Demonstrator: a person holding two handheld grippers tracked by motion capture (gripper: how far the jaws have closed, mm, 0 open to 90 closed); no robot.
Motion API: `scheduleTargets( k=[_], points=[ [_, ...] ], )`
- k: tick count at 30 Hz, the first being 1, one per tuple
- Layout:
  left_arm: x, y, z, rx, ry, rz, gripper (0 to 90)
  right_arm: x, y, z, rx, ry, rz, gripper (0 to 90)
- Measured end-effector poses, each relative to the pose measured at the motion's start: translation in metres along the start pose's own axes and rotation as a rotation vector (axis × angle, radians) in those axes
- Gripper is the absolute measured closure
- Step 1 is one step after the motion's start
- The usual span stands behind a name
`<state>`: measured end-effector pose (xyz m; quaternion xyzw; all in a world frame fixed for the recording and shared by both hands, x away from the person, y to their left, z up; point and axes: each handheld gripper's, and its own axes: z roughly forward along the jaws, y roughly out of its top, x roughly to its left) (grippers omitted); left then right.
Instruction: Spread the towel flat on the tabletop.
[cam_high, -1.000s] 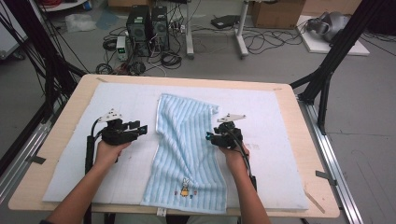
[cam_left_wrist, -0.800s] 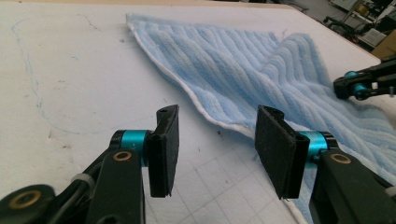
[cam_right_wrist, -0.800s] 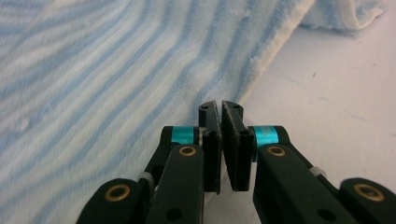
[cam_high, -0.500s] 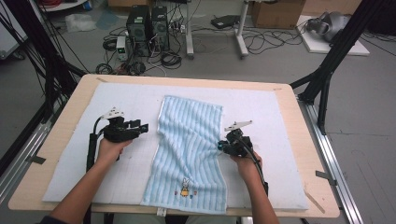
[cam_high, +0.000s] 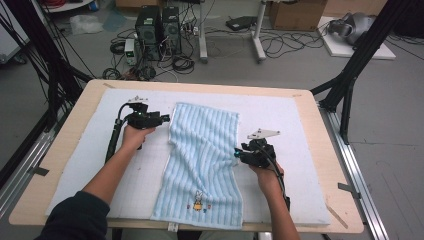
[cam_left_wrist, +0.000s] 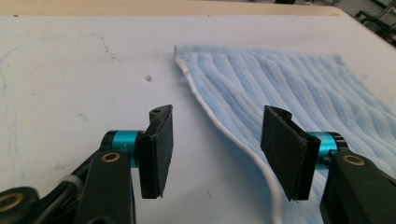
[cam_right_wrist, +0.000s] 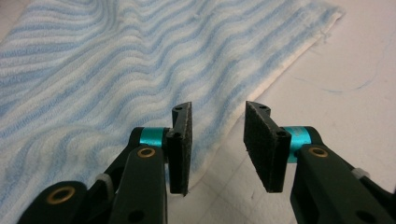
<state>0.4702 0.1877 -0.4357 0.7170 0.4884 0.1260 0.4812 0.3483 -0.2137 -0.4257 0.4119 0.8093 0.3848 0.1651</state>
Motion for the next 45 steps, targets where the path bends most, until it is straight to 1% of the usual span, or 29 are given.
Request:
scheduleTargets(
  k=[4,9,10,11,12,13,14,15,17,18,19,20,21,23,24,25,26,27,28,29,32,34,37,38,39,41,42,43,45],
  points=[
    [-0.001,0.006,0.017,0.03,0.001,0.014,44.3,-0.002,0.0,0.0,-0.01,-0.003,0.005,60.9],
    [-0.011,0.006,0.04,0.08,0.028,0.062,43.8,-0.004,-0.001,-0.001,-0.02,-0.01,0.014,59.4],
    [-0.014,0.005,0.044,0.084,0.034,0.081,44.1,-0.004,-0.001,-0.001,-0.023,-0.011,0.017,59.1],
    [-0.021,0.004,0.048,0.1,0.072,0.159,48.3,-0.005,-0.001,-0.001,-0.022,-0.012,0.022,59.0],
    [-0.021,0.004,0.048,0.1,0.072,0.159,54.3,-0.005,-0.001,-0.001,-0.022,-0.012,0.022,59.0],
    [-0.025,0.003,0.049,0.107,0.105,0.222,54.3,-0.006,-0.001,-0.001,-0.025,-0.014,0.021,58.7],
    [-0.025,0.003,0.048,0.108,0.092,0.249,64.3,-0.006,-0.001,-0.001,-0.026,-0.012,0.021,58.4],
    [-0.023,0.004,0.048,0.107,0.072,0.234,83.4,-0.006,-0.001,-0.001,-0.026,-0.011,0.023,58.5],
    [-0.022,0.004,0.048,0.101,0.084,0.238,86.3,-0.006,-0.001,-0.001,-0.028,-0.011,0.021,58.5],
    [-0.02,0.005,0.047,0.096,0.131,0.24,86.3,-0.006,-0.001,0.0,-0.03,-0.01,0.022,58.5],
    [-0.015,0.006,0.046,0.084,0.163,0.22,86.6,-0.006,0.0,0.001,-0.031,-0.011,0.025,58.5],
    [-0.011,0.006,0.045,0.075,0.182,0.19,86.6,-0.006,0.0,0.001,-0.031,-0.011,0.025,58.5],
    [0.0,0.007,0.042,0.05,0.165,0.075,86.3,-0.007,0.0,0.004,-0.037,-0.019,0.026,58.9],
    [0.001,0.007,0.042,0.046,0.153,0.073,84.7,-0.011,0.001,0.008,-0.056,-0.024,0.036,59.5],
    [-0.001,0.008,0.04,0.043,0.164,0.118,81.6,-0.014,0.002,0.01,-0.056,-0.028,0.049,59.5],
    [0.0,0.008,0.04,0.044,0.158,0.104,73.1,-0.017,0.004,0.013,-0.062,-0.036,0.056,59.6],
    [0.001,0.008,0.039,0.043,0.128,0.067,66.2,-0.02,0.006,0.016,-0.067,-0.039,0.068,59.5],
    [0.001,0.008,0.039,0.043,0.128,0.067,61.7,-0.02,0.006,0.016,-0.067,-0.039,0.068,59.5],
    [0.002,0.008,0.039,0.049,0.117,0.053,56.7,-0.029,0.013,0.024,-0.08,-0.05,0.099,59.4],
    [0.002,0.008,0.037,0.068,0.104,0.059,53.4,-0.032,0.017,0.028,-0.081,-0.054,0.108,59.0],
    [0.002,0.008,0.034,0.07,0.092,0.057,50.9,-0.04,0.029,0.043,-0.066,-0.061,0.119,56.5],
    [0.002,0.009,0.03,0.065,0.077,0.036,50.7,-0.042,0.04,0.055,-0.066,-0.059,0.129,54.8],
    [-0.001,0.005,0.028,0.081,0.055,0.043,52.6,-0.042,0.052,0.073,-0.037,-0.06,0.143,54.3],
    [-0.001,0.005,0.028,0.081,0.055,0.043,52.6,-0.042,0.052,0.073,-0.037,-0.06,0.143,54.3],
    [-0.002,0.005,0.028,0.084,0.057,0.046,52.6,-0.043,0.058,0.087,-0.008,-0.058,0.144,57.5],
    [-0.003,0.003,0.026,0.084,0.06,0.047,52.6,-0.04,0.061,0.099,0.046,-0.076,0.117,68.0],
    [-0.003,0.003,0.026,0.084,0.06,0.047,52.5,-0.04,0.061,0.099,0.046,-0.076,0.117,68.0],
    [-0.003,0.003,0.025,0.088,0.06,0.052,52.5,-0.039,0.063,0.1,0.045,-0.097,0.098,81.2],
    [-0.003,0.003,0.024,0.091,0.061,0.045,52.5,-0.04,0.069,0.103,0.067,-0.09,0.08,85.3]
  ],
)
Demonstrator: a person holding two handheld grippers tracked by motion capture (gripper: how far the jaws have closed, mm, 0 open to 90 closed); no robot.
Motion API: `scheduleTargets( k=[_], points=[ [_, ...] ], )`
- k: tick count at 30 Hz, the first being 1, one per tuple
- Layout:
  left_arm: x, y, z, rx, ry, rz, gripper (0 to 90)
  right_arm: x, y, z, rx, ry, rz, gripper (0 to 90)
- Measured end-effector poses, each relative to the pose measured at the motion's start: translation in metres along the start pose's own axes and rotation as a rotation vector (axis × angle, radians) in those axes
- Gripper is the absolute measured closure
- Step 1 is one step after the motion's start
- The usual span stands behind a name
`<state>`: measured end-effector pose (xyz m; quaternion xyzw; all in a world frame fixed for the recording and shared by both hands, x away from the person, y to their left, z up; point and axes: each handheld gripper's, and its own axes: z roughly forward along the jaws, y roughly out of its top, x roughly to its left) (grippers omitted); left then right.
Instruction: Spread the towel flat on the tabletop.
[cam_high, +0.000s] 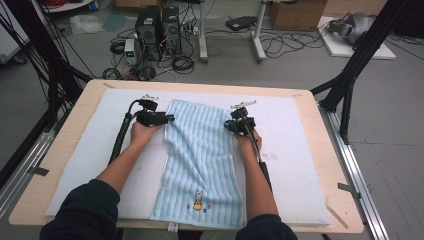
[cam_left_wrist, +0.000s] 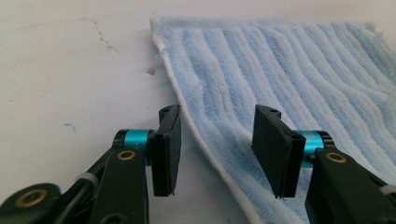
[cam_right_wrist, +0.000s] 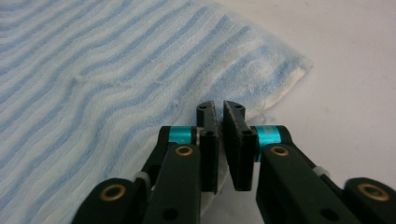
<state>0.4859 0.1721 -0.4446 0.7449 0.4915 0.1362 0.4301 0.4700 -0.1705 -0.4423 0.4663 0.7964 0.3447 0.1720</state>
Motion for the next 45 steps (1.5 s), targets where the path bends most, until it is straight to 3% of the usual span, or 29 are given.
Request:
scheduleTargets(
  k=[1,3,5,7,11,12,14,15,16,17,20,24,25,27,28,29,31,34,36,38,40,42,44,45],
  points=[
    [0.0,0.0,-0.001,0.011,-0.003,-0.003,51.9,-0.003,0.007,0.003,0.024,-0.047,-0.035,86.0],
    [-0.004,0.0,-0.002,0.025,-0.008,0.0,50.8,-0.009,0.014,0.005,0.019,-0.119,-0.036,86.8],
    [-0.01,-0.001,-0.004,0.027,-0.013,0.02,50.4,-0.017,0.017,0.006,-0.012,-0.181,-0.004,86.7],
    [-0.012,-0.002,-0.005,0.025,-0.013,0.023,50.3,-0.024,0.019,0.009,-0.019,-0.203,0.025,83.3],
    [-0.015,-0.003,-0.003,0.022,-0.01,0.025,50.5,-0.026,0.019,0.007,-0.042,-0.182,0.049,74.1],
    [-0.015,-0.004,-0.001,0.022,-0.012,0.026,51.5,-0.025,0.018,0.002,-0.063,-0.141,0.053,68.6],
    [-0.018,-0.007,0.004,0.038,-0.022,0.042,59.2,-0.024,0.018,-0.001,-0.077,-0.128,0.043,64.6],
    [-0.022,-0.007,0.005,0.033,0.001,0.087,59.2,-0.024,0.017,-0.004,-0.077,-0.115,0.046,62.1],
    [-0.025,-0.008,0.005,0.034,0.017,0.133,68.1,-0.024,0.016,-0.008,-0.079,-0.11,0.043,61.9],
    [-0.025,-0.008,0.007,0.032,-0.01,0.129,80.2,-0.024,0.014,-0.011,-0.083,-0.1,0.043,61.9],
    [-0.025,-0.007,0.011,0.01,0.013,0.115,86.5,-0.026,0.007,-0.024,-0.101,-0.062,0.041,62.3],
    [-0.012,-0.002,0.013,-0.016,0.109,0.052,86.2,-0.026,-0.002,-0.031,-0.098,-0.04,0.046,62.1],
    [-0.006,-0.002,0.013,-0.03,0.111,-0.02,84.6,-0.025,-0.005,-0.032,-0.1,-0.03,0.051,61.8],
    [-0.004,-0.002,0.012,-0.033,0.107,-0.031,79.4,-0.024,-0.007,-0.032,-0.099,-0.02,0.056,61.6],
    [-0.002,-0.002,0.01,-0.037,0.086,-0.039,62.4,-0.021,-0.011,-0.03,-0.096,0.039,0.057,61.4],
    [-0.002,-0.002,0.01,-0.037,0.086,-0.039,59.6,-0.019,-0.012,-0.028,-0.077,0.049,0.072,61.3],
    [0.0,-0.002,0.008,-0.029,0.05,-0.058,54.0,-0.015,-0.014,-0.026,-0.062,0.03,0.06,61.5],
    [-0.001,-0.002,0.005,-0.002,0.017,-0.033,53.8,-0.011,-0.016,-0.024,-0.057,0.031,0.062,62.3],
    [-0.003,-0.003,0.004,0.011,-0.005,-0.026,54.5,-0.008,-0.017,-0.023,-0.031,0.036,0.058,67.0],
    [-0.007,-0.005,0.005,0.01,-0.011,-0.002,56.7,-0.004,-0.019,-0.021,0.0,0.025,0.021,74.0],
    [-0.011,-0.006,0.005,0.011,-0.005,0.042,68.8,-0.004,-0.02,-0.02,-0.009,0.009,0.001,86.1],
    [-0.013,-0.007,0.006,0.016,-0.006,0.069,85.9,-0.007,-0.019,-0.017,-0.02,-0.009,0.019,87.8],
    [-0.016,-0.006,0.008,-0.003,0.021,0.077,86.3,-0.009,-0.018,-0.016,-0.025,-0.026,0.017,87.9],
    [-0.016,-0.005,0.01,-0.015,0.047,0.07,86.4,-0.012,-0.016,-0.014,-0.037,-0.066,0.026,88.0]
  ],
)
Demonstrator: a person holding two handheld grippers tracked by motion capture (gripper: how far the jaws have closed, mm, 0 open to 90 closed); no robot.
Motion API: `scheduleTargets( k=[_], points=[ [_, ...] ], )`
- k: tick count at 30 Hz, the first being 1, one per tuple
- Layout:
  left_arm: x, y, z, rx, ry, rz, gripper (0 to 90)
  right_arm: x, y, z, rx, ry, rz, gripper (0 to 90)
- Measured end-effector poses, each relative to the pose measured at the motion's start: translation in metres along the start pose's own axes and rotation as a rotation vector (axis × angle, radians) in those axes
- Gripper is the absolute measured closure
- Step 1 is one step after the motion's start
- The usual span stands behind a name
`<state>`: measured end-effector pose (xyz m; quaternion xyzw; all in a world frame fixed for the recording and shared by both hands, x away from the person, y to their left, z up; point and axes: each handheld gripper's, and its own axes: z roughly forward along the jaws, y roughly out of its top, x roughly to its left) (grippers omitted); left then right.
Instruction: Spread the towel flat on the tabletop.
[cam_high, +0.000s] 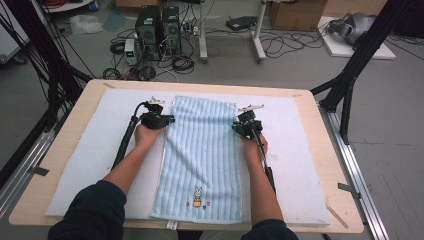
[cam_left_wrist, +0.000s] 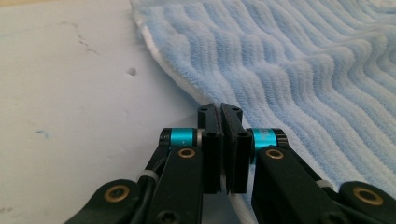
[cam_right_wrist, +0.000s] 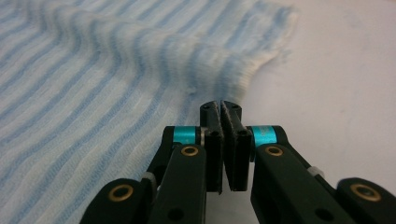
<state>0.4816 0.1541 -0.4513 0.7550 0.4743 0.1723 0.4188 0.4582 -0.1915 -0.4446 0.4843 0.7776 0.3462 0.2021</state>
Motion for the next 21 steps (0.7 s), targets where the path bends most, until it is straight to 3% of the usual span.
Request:
scheduleTargets(
  k=[1,3,4,5,6,12,15,21],
  points=[
    [0.0,0.0,0.0,0.0,0.0,0.0,86.3,0.0,0.0,0.0,0.0,0.0,0.0,88.0],
    [0.002,0.001,0.001,-0.014,0.027,-0.042,81.6,-0.006,0.003,0.005,-0.02,-0.049,0.018,87.8],
    [0.002,0.001,0.001,-0.014,0.027,-0.042,72.0,-0.006,0.004,0.007,-0.02,-0.046,0.035,87.0],
    [0.003,0.001,0.001,-0.015,0.025,-0.069,72.0,-0.006,0.004,0.007,-0.02,-0.046,0.035,87.0],
    [0.005,0.0,0.0,-0.012,0.005,-0.094,62.5,-0.006,0.004,0.007,-0.027,-0.049,0.048,85.6],
    [0.006,-0.01,-0.015,-0.002,-0.038,-0.049,56.0,-0.004,0.0,-0.005,-0.052,-0.004,0.033,72.5],
    [0.001,-0.018,-0.025,-0.018,-0.063,-0.051,55.5,-0.002,-0.003,-0.017,-0.069,0.028,0.014,68.9],
    [-0.014,-0.032,-0.044,-0.008,-0.102,-0.002,53.8,0.011,-0.018,-0.049,-0.085,0.07,-0.045,64.8]
  ],
)
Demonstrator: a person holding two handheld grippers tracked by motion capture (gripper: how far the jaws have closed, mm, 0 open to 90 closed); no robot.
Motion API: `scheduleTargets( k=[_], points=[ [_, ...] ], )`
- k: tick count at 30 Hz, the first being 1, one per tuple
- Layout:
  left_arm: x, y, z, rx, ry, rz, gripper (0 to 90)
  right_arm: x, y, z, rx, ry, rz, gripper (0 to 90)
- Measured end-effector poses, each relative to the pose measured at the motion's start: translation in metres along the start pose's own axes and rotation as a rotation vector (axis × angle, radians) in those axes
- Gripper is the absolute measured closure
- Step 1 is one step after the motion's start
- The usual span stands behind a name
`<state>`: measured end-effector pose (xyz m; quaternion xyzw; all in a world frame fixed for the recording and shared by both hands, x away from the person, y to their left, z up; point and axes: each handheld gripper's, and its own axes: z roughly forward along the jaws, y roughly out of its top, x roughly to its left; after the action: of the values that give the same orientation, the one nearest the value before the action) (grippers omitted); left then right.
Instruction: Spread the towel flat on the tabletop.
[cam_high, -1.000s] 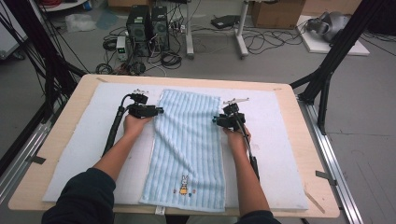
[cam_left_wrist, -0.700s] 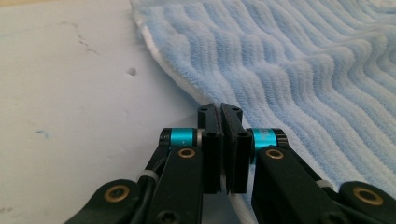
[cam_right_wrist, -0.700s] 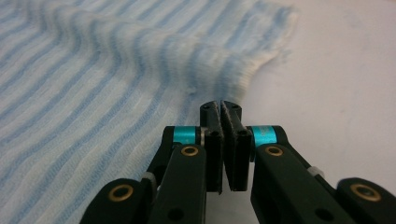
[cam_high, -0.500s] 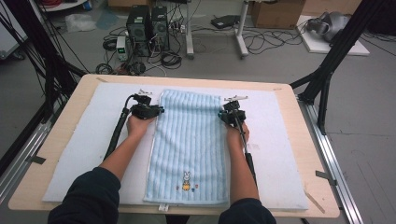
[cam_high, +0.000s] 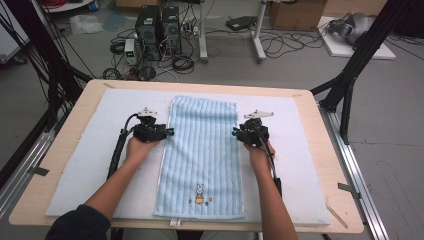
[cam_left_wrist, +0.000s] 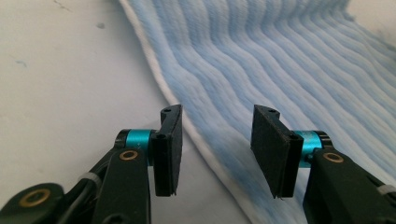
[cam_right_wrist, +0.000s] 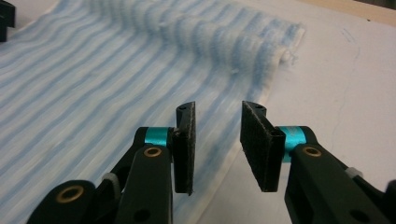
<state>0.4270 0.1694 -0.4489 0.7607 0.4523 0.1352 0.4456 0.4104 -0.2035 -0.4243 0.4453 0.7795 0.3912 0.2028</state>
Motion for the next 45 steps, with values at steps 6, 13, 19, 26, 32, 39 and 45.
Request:
scheduleTargets(
  k=[6,13,19,26,32,39,45],
  points=[
    [-0.018,-0.018,-0.028,0.014,-0.002,0.029,54.3,0.02,-0.025,-0.03,0.004,0.022,-0.044,62.5],
    [-0.033,-0.037,-0.056,0.0,-0.046,0.027,55.2,0.033,-0.057,-0.052,0.009,0.051,-0.03,61.2],
    [-0.048,-0.06,-0.068,0.036,-0.096,0.03,55.1,0.052,-0.073,-0.064,0.022,0.093,-0.052,60.0],
    [-0.064,-0.072,-0.074,0.044,-0.109,0.108,55.4,0.07,-0.082,-0.071,0.044,0.141,-0.08,62.2],
    [-0.073,-0.075,-0.076,0.062,-0.096,0.202,84.2,0.07,-0.085,-0.067,0.069,0.15,-0.1,78.2],
    [-0.076,-0.082,-0.085,0.064,-0.125,0.183,86.0,0.072,-0.085,-0.07,0.088,0.173,-0.115,85.7],
    [-0.08,-0.089,-0.094,0.074,-0.153,0.177,85.8,0.076,-0.09,-0.08,0.117,0.208,-0.126,85.9]
  ],
)
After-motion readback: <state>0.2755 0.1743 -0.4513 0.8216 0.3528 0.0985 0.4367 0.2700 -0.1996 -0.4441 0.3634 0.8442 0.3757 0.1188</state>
